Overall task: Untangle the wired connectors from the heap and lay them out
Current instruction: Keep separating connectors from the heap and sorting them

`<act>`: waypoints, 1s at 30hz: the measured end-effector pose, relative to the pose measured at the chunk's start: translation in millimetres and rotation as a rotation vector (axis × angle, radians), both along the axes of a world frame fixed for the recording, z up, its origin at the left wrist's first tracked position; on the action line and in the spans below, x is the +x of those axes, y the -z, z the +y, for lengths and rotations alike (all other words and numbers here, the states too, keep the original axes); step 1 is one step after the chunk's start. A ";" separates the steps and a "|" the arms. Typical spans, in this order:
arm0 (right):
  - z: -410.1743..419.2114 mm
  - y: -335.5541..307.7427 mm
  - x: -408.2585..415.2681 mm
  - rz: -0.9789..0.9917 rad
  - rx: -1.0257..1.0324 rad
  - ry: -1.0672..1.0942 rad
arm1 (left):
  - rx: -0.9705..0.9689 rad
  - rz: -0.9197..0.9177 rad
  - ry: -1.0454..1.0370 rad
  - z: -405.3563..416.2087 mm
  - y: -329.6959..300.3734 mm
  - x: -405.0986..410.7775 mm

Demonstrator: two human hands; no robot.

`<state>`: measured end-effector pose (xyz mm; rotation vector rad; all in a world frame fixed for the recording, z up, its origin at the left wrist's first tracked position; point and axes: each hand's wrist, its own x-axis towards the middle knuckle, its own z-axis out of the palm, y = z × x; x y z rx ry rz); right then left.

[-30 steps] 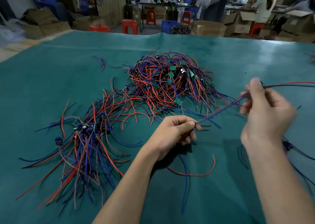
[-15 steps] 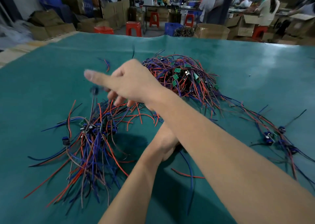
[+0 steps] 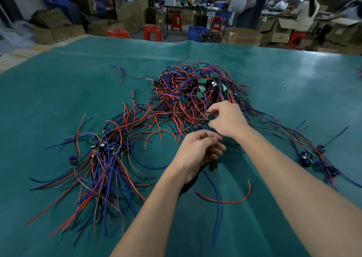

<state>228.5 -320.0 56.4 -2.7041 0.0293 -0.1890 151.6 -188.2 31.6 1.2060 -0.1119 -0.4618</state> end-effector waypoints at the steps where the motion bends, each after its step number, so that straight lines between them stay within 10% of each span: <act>1: -1.9 -1.4 0.6 0.006 0.012 -0.004 | 0.004 0.002 0.003 0.3 -0.6 -0.6; 21: -26.6 -12.1 -100.1 -0.161 1.520 0.018 | -0.008 -0.040 0.008 0.9 4.1 0.5; 30: -4.5 24.1 -98.3 -0.383 0.980 0.096 | -0.052 -0.088 0.033 0.6 7.0 1.8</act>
